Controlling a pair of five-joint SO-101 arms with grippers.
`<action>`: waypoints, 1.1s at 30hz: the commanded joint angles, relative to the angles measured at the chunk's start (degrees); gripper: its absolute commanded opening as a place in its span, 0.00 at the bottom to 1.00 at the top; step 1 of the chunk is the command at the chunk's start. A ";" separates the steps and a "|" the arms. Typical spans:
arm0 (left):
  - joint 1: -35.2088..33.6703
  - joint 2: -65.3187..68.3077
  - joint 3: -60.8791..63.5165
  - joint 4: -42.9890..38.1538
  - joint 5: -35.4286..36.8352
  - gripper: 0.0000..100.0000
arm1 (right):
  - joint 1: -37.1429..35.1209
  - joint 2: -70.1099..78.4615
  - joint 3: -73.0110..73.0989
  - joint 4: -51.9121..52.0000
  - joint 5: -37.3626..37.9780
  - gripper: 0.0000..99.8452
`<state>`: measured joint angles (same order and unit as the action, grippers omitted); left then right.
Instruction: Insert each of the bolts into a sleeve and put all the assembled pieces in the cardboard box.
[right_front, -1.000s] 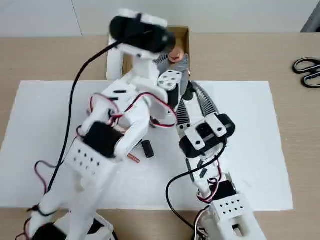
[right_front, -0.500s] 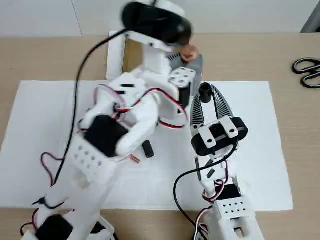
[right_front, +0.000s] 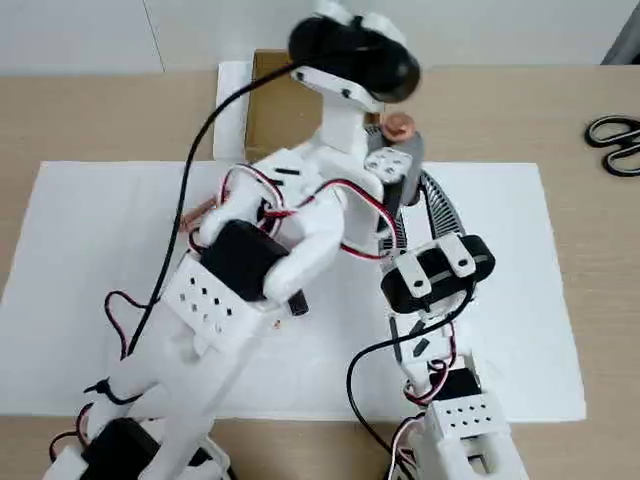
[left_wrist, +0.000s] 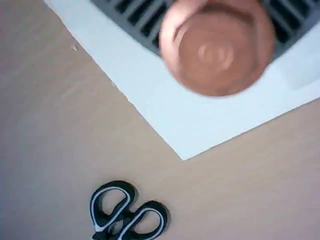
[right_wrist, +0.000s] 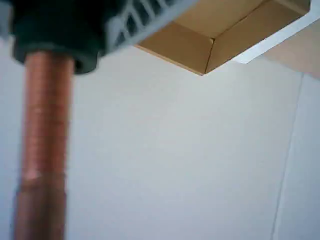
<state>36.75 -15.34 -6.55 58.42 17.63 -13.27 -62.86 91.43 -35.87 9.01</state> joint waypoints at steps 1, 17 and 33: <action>1.67 -0.18 -2.33 1.85 0.62 0.01 | -0.22 -1.10 -2.90 -1.01 0.00 0.00; 4.13 -0.09 8.66 -6.95 3.87 0.01 | -1.10 -1.19 -5.19 -0.84 -0.18 0.00; -2.46 -2.73 6.11 -9.49 14.33 0.36 | -3.30 -0.92 -6.59 2.07 -0.44 0.00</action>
<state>36.66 -15.25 2.86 51.30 31.78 -14.95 -63.30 89.76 -35.60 8.92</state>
